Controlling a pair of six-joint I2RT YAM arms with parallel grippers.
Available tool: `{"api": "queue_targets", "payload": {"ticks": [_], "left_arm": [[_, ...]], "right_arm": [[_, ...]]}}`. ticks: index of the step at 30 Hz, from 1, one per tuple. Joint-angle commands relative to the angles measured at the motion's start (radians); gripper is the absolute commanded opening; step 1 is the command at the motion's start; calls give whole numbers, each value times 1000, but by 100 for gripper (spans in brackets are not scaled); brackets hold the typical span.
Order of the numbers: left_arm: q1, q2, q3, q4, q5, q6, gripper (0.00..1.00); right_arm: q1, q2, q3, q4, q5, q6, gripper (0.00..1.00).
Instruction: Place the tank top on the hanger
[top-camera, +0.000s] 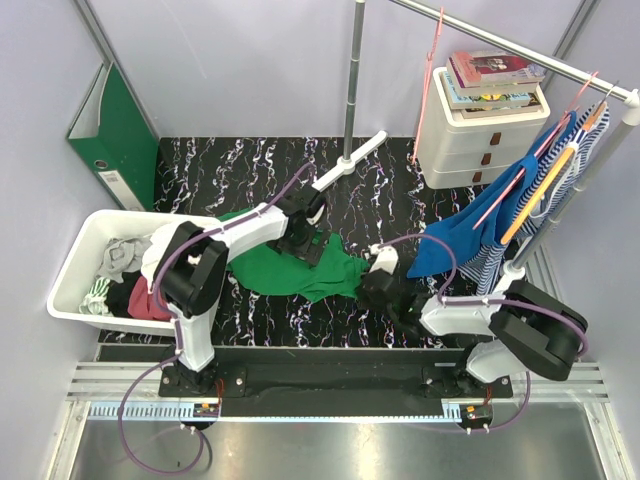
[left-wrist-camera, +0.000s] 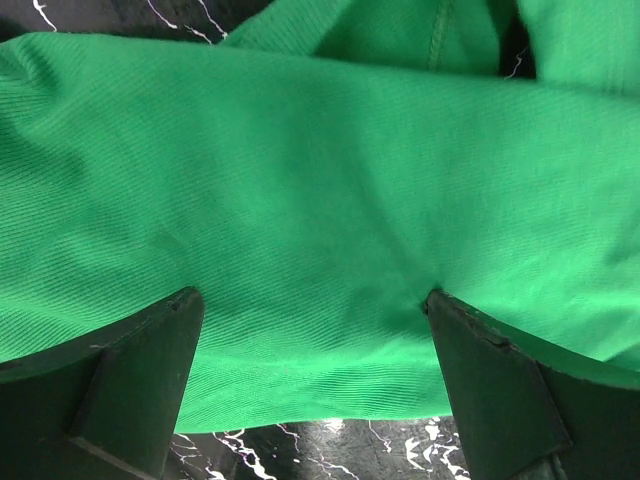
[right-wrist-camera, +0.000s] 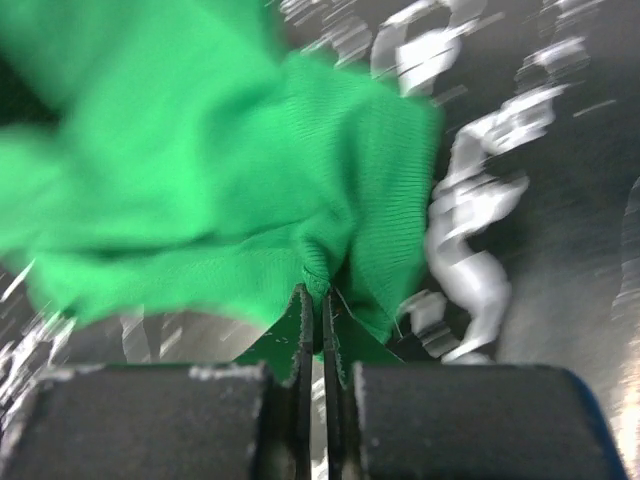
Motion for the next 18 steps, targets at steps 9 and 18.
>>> {"api": "queue_targets", "payload": {"ticks": [9,18], "left_arm": [[1,-390,-134,85,14,-119,99],[-3,-720,-464,181,17,-283,99]], "right_arm": [[402,1,146,-3,-81,134,6],[369,-305,217,-253,201,11,89]]}}
